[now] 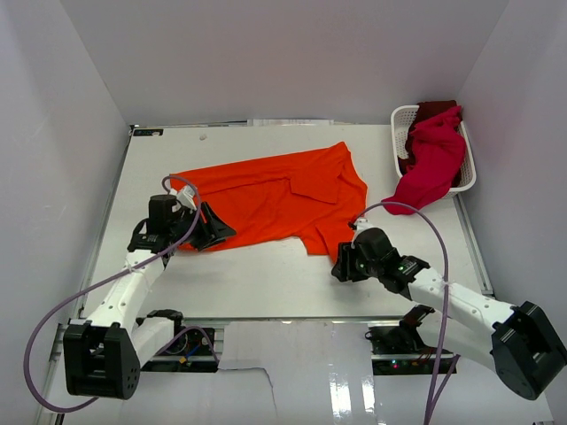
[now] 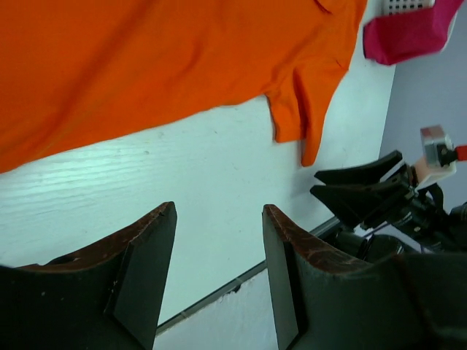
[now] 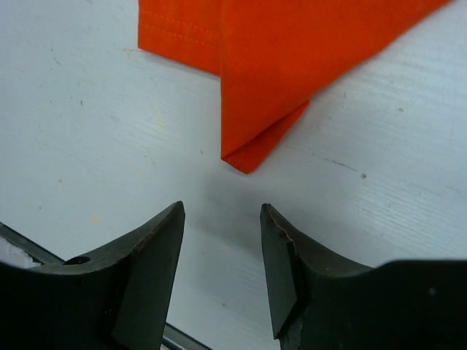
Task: Fold and stack the t-shirts
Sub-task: Grap the side of the flattened tshirt closest away from the robot with both arms
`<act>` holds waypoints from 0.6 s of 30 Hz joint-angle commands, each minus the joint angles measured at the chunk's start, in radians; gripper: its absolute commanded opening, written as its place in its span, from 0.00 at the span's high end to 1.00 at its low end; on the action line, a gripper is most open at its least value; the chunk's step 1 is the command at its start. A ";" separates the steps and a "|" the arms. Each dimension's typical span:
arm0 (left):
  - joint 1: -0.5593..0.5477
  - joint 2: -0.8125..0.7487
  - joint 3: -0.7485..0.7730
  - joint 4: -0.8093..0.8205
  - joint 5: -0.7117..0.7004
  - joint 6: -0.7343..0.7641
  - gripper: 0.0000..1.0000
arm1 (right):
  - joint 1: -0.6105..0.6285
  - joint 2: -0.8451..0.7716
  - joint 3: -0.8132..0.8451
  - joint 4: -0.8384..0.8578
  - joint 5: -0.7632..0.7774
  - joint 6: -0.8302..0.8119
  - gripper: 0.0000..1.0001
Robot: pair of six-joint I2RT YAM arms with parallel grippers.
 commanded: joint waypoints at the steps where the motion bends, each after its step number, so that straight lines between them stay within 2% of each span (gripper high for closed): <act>1: -0.065 0.011 0.014 0.089 -0.043 0.001 0.38 | 0.028 0.011 0.000 0.152 0.108 -0.035 0.47; 5: -0.077 0.051 0.008 0.123 -0.036 -0.006 0.38 | 0.079 0.042 -0.010 0.239 0.162 -0.075 0.47; 11: -0.082 0.067 0.011 0.140 -0.030 -0.002 0.38 | 0.126 0.165 0.019 0.275 0.209 -0.102 0.47; 18: -0.082 0.065 0.020 0.139 -0.028 0.006 0.37 | 0.163 0.248 0.049 0.267 0.311 -0.093 0.56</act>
